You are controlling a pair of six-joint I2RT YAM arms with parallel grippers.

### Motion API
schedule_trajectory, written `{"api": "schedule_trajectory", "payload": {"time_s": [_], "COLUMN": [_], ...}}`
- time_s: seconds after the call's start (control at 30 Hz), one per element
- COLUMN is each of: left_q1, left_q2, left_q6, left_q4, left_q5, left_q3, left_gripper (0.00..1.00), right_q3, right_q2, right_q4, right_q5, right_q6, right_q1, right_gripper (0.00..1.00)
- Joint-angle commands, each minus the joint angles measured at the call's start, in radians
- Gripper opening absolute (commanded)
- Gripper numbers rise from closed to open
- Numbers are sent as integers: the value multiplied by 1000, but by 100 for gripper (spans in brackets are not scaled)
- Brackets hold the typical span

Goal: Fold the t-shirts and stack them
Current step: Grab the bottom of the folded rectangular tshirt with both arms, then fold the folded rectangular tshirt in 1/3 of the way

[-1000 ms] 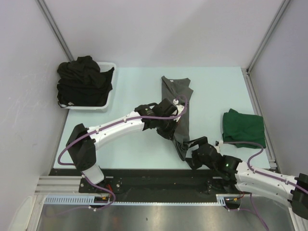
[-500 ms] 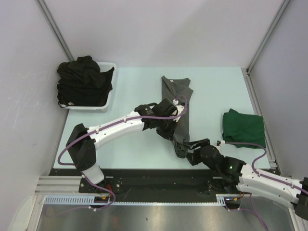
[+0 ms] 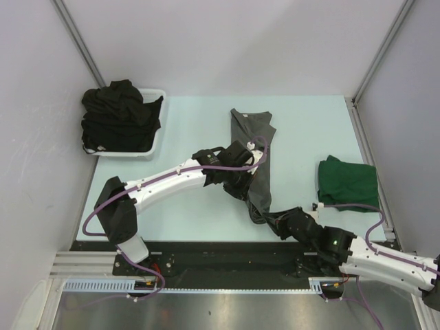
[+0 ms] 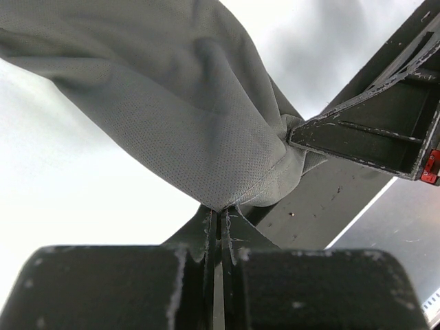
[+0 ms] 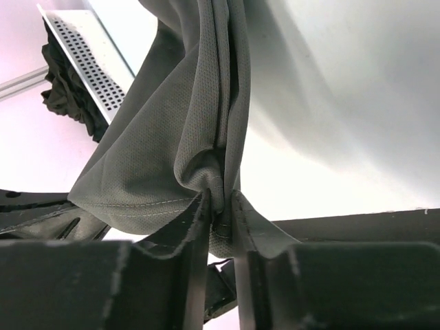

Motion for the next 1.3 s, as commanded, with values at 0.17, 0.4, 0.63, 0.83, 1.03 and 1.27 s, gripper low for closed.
{"api": "schedule_trajectory", "payload": {"time_s": [0.17, 0.4, 0.63, 0.83, 1.03, 1.27], "left_q1": [7, 10, 19, 27, 36, 51], "left_q2": [-16, -32, -47, -79, -73, -61], "left_q6": [17, 11, 15, -3, -8, -8], "left_q4": [11, 9, 5, 43, 58, 71], "left_q5": [14, -23, -46, -70, -69, -73], "left_q3": [33, 37, 23, -24, -6, 22], "left_gripper": [0, 0, 0, 0, 0, 0], "right_q3": [30, 83, 220, 307, 405, 432], "right_q2": [-42, -84, -53, 36, 165, 249], "right_q4": [-78, -162, -264, -281, -307, -248], "right_q5": [49, 72, 101, 61, -78, -144], "right_q6": [228, 193, 4, -286, -507, -660], "right_q1": [6, 2, -49, -169, -311, -411], "right_gripper": [0, 0, 0, 0, 0, 0]}}
